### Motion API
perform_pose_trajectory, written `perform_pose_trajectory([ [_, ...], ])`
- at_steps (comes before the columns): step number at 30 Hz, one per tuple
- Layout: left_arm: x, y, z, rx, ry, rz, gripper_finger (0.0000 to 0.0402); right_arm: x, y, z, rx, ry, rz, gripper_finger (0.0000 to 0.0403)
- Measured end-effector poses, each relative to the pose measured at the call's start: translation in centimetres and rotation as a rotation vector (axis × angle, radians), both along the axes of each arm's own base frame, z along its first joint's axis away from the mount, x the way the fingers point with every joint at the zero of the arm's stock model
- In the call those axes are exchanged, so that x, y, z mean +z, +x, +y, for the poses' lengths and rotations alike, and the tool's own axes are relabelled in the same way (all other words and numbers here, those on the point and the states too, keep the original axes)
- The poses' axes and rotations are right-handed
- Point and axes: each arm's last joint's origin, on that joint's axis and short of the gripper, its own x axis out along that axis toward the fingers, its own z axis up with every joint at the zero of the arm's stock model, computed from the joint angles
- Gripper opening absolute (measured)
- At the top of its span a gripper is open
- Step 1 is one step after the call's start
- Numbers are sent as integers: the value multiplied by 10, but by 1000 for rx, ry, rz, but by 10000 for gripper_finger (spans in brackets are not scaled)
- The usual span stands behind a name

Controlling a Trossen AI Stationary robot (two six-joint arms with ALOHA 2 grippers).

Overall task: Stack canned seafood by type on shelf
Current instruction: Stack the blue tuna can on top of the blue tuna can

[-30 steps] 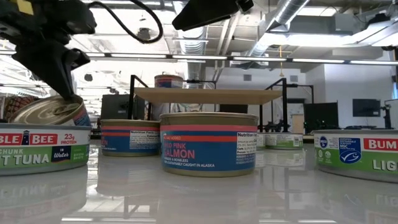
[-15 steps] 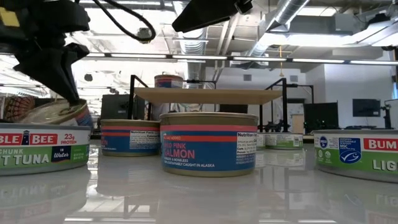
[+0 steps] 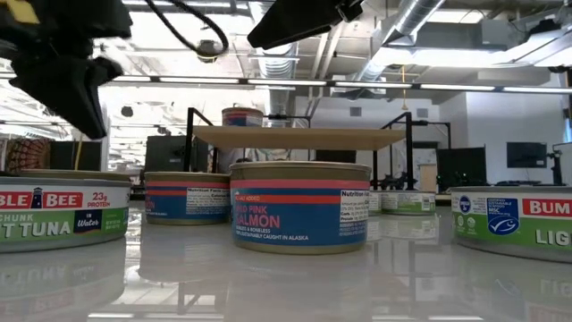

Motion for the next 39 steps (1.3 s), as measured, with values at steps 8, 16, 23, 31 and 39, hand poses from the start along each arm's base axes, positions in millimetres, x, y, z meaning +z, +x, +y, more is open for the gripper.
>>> perform_pose_trajectory([
  [8, -2, 9, 22, 83, -25, 39, 113, 1, -1, 3, 10, 5, -8, 274],
  [16, -21, 15, 46, 50, -141, 90, 155, 1, -3, 9, 24, 10, -10, 274],
  [23, -26, 15, 62, 54, -209, 114, 121, 1, -4, 11, 34, 9, -12, 274],
  [31, -34, 16, 74, 12, -327, 110, 42, 1, -4, 11, 34, 9, -12, 274],
  [39, -35, 19, 80, -42, -420, 117, 1, 1, -4, 11, 35, 5, -8, 274],
])
